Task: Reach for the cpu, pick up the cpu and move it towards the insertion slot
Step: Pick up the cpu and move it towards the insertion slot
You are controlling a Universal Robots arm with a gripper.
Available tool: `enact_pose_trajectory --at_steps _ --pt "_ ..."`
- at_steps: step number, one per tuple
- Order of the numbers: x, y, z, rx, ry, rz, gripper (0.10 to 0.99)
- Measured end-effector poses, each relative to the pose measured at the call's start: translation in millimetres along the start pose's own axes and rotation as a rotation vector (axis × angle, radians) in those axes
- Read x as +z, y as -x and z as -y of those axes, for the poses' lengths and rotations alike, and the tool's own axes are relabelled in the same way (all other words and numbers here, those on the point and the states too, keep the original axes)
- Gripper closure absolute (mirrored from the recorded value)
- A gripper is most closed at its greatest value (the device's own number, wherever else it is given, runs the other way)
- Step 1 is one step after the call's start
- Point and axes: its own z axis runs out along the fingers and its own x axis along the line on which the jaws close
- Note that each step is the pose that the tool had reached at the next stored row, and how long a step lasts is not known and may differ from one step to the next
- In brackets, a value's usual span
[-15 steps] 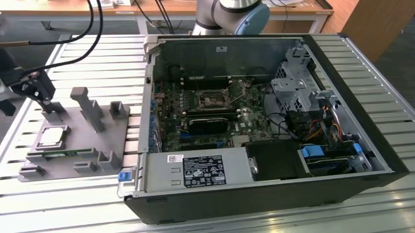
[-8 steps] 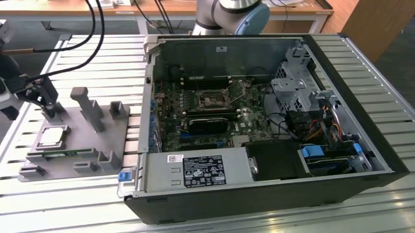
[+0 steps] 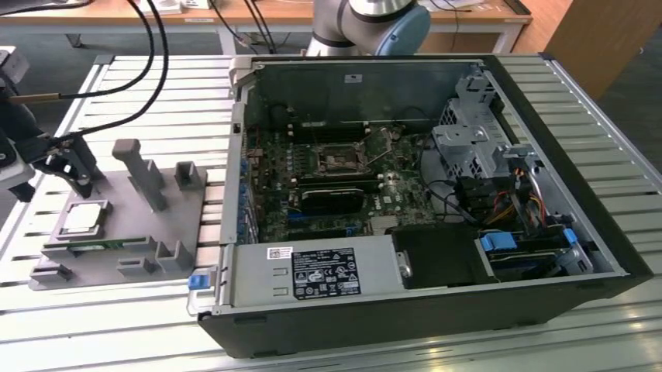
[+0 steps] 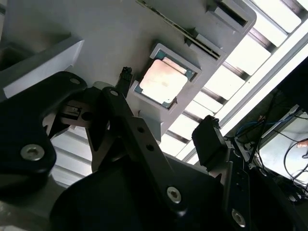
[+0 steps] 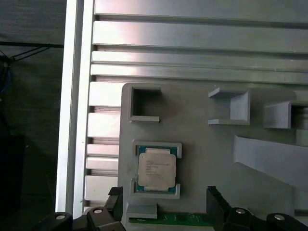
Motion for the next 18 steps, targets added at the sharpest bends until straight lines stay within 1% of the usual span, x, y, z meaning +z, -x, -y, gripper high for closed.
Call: enact_pose_trajectory --at_steps 18 --pt "32.8 0.1 1.7 -0.005 0.000 -0.0003 0.306"
